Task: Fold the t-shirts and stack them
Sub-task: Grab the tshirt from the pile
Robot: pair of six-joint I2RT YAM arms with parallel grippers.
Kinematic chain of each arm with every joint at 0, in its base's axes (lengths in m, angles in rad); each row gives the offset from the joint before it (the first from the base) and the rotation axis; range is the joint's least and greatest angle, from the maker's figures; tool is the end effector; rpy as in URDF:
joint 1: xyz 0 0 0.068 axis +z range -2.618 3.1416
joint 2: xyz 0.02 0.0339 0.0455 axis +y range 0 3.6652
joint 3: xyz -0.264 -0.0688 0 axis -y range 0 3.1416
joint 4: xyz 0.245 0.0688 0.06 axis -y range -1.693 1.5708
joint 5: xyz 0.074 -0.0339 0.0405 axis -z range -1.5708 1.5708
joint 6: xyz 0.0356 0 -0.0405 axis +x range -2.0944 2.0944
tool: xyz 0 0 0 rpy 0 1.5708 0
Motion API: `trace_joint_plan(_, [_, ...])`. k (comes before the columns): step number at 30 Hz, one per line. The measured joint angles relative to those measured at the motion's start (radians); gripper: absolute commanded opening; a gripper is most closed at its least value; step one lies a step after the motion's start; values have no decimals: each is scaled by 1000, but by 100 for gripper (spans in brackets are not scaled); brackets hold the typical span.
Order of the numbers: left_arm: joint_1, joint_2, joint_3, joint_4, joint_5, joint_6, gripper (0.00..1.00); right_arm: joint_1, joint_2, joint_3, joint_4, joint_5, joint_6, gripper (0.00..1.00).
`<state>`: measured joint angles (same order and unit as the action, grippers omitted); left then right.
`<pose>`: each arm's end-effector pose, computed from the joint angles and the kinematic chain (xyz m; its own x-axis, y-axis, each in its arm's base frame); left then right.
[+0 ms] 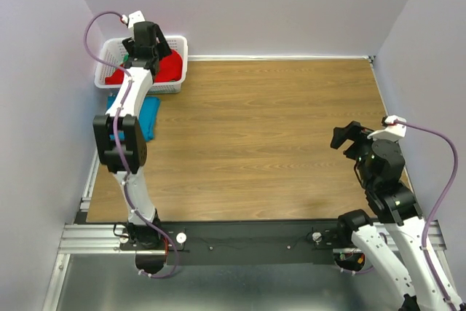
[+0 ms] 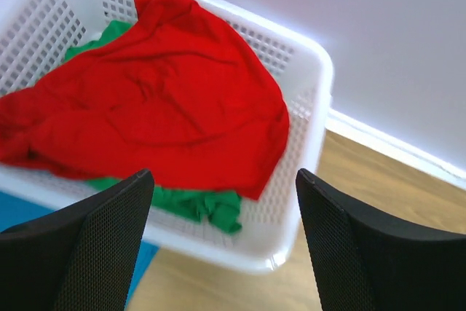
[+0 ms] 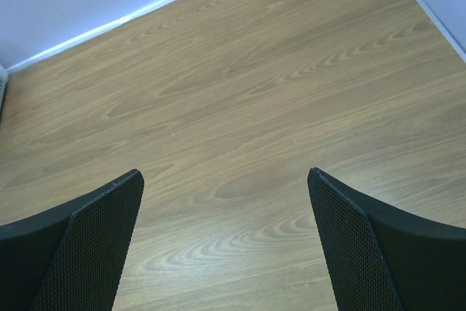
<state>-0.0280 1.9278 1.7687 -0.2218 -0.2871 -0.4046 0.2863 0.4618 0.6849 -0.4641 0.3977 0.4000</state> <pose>0.4642 -0.0029 0.3411 -0.2487 -0.3707 -0.8948 -0.3632 0.8922 -0.2687 0.1123 0.0187 0.3184 -0.1718 0.3237 -0.9304 0.1817 0.9387 0.2930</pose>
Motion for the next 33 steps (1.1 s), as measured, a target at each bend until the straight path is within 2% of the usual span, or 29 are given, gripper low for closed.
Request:
trace_joint_plan(4, [39,203,180,-56,1,1,85,0,27,0,0,-3,0,100])
trace_joint_plan(8, [77,330,253,-58,18,4,84,0,60,-1,0,-15,0,100])
trace_joint_plan(16, [131,491,349,-39,110,4,77,0,88,-2,0,-29,0,100])
trace_joint_plan(22, [144,539,363,18,190,4,76,0,92,-4,0,-33,0,100])
trace_joint_plan(24, [147,552,380,33,214,4,69,0,93,-5,0,-35,1,100])
trace_joint_plan(26, [150,564,402,52,255,-1,56,0,97,-6,0,-40,1,100])
trace_joint_plan(28, [155,571,415,70,289,-8,50,0,103,-7,0,-43,2,100])
trace_joint_plan(29, [159,572,417,79,307,-13,44,0,107,-8,0,-44,3,100])
trace_joint_plan(33, [180,585,426,102,369,-31,43,0,120,-8,0,-47,4,100])
